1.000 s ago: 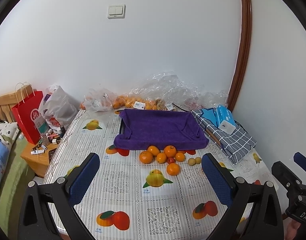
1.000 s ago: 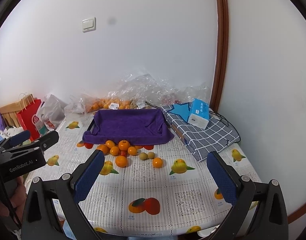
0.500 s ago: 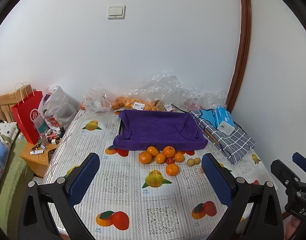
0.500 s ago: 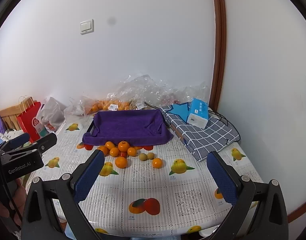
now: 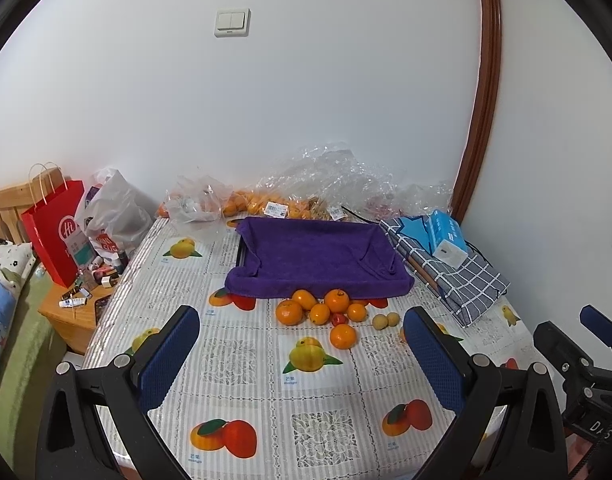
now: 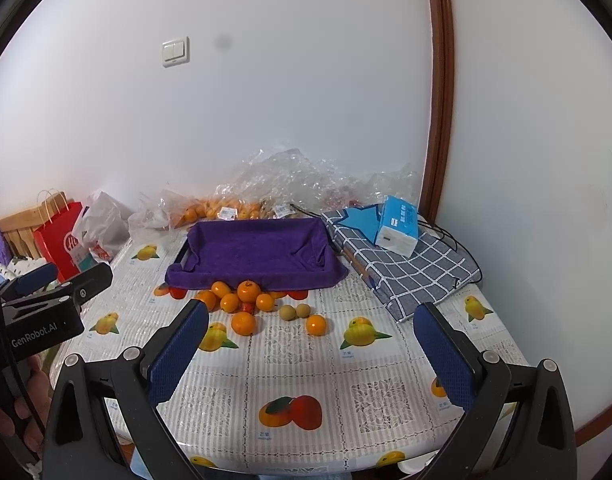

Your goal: Organize fruits

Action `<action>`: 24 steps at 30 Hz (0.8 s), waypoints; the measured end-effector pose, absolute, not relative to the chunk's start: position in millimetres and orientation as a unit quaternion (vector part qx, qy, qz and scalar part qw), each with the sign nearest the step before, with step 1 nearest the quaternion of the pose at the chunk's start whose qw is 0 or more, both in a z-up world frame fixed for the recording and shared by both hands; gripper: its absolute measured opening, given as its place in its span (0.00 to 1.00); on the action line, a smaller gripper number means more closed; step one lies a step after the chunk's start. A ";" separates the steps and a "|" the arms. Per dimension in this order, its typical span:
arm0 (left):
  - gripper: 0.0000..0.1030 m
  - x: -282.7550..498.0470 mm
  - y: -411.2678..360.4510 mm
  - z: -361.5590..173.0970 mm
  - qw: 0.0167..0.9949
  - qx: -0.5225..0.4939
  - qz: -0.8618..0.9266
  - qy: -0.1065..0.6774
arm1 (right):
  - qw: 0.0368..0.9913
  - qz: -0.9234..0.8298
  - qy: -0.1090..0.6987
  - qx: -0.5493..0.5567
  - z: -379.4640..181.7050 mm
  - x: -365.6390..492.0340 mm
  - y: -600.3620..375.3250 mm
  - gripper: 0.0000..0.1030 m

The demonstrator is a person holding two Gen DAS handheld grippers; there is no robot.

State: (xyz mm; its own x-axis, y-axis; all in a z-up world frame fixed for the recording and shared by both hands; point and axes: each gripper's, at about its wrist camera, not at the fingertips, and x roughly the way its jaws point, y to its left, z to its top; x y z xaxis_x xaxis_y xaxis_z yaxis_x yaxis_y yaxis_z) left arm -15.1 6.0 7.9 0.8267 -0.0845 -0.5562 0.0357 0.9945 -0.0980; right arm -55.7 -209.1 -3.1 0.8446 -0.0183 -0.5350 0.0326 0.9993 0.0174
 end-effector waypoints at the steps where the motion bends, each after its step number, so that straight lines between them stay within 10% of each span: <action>1: 1.00 -15.0 5.9 7.4 0.955 -0.041 -0.033 0.293 | 0.960 -0.014 0.278 0.012 -3.2 -55.6 -209.0 0.99; 24: 1.00 2.8 12.7 -4.2 0.949 -0.045 -0.018 0.312 | 0.951 -0.035 0.306 0.017 -28.4 -28.5 -218.4 0.99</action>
